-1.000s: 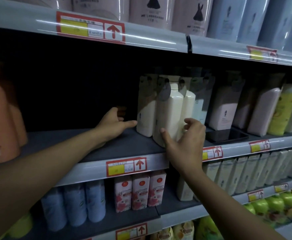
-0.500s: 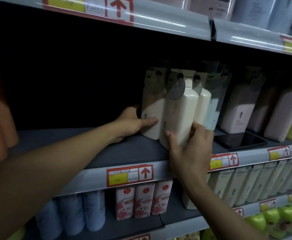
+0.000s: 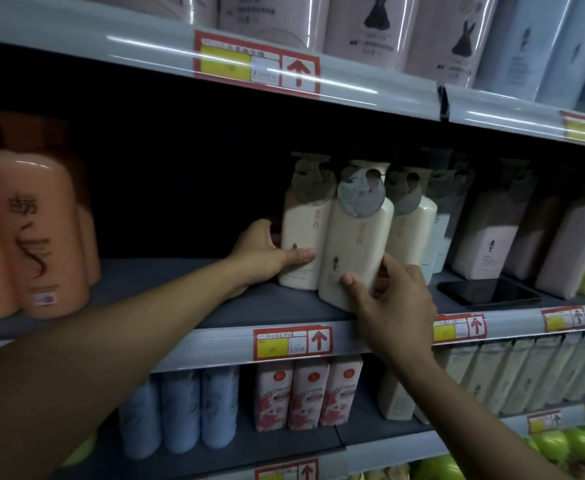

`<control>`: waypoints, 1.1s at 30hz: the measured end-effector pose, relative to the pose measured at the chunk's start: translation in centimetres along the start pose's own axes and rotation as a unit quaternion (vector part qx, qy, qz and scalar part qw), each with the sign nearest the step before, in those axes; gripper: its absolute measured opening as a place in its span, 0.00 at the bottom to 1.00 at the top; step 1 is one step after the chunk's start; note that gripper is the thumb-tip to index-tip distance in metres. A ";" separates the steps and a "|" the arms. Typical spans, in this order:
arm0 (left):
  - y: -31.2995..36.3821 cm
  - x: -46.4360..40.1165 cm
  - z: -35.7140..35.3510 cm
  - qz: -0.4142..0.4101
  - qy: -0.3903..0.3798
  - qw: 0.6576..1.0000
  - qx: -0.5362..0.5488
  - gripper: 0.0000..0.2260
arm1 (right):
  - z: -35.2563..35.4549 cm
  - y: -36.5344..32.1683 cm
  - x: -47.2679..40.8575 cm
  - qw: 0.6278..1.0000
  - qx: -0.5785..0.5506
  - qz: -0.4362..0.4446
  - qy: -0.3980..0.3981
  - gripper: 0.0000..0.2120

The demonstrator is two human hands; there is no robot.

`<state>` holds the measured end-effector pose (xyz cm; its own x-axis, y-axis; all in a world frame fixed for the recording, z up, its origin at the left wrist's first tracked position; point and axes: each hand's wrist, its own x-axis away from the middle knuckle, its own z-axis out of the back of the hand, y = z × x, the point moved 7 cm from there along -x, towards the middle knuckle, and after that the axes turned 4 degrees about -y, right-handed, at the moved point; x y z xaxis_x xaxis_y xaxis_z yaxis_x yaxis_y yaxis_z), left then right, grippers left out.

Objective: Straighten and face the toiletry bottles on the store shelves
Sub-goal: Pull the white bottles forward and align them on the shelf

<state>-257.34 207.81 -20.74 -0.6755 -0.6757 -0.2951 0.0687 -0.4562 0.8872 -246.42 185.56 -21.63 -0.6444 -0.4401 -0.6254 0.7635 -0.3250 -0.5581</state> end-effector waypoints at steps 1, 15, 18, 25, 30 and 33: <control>0.0 0.6 0.6 -0.001 0.008 1.000 -0.012 0.45 | -0.1 -0.5 0.1 1.000 0.000 0.003 -0.012 0.21; -0.5 8.7 10.6 -0.006 0.139 0.982 -0.127 0.31 | -4.8 -7.0 0.6 0.991 -0.046 0.059 -0.110 0.26; -0.7 9.5 11.8 0.002 0.165 0.976 -0.144 0.31 | -5.5 -7.8 0.4 0.988 -0.049 0.067 -0.127 0.27; -1.1 9.2 12.6 0.012 0.181 0.967 -0.178 0.31 | -7.3 -9.3 -0.2 0.982 -0.045 0.084 -0.162 0.25; -1.6 8.7 12.9 0.023 0.192 0.961 -0.198 0.30 | -7.8 -9.5 -0.8 0.980 -0.035 0.098 -0.169 0.24; -1.8 8.2 13.1 0.034 0.201 0.957 -0.205 0.30 | -8.3 -9.7 -1.3 0.976 -0.027 0.108 -0.185 0.23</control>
<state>-272.58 210.63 -20.09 -0.3283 -0.8427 -0.4266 0.4399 -0.5361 0.7204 -253.29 196.28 -19.94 -0.4023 -0.7690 -0.4968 0.8697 -0.1516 -0.4697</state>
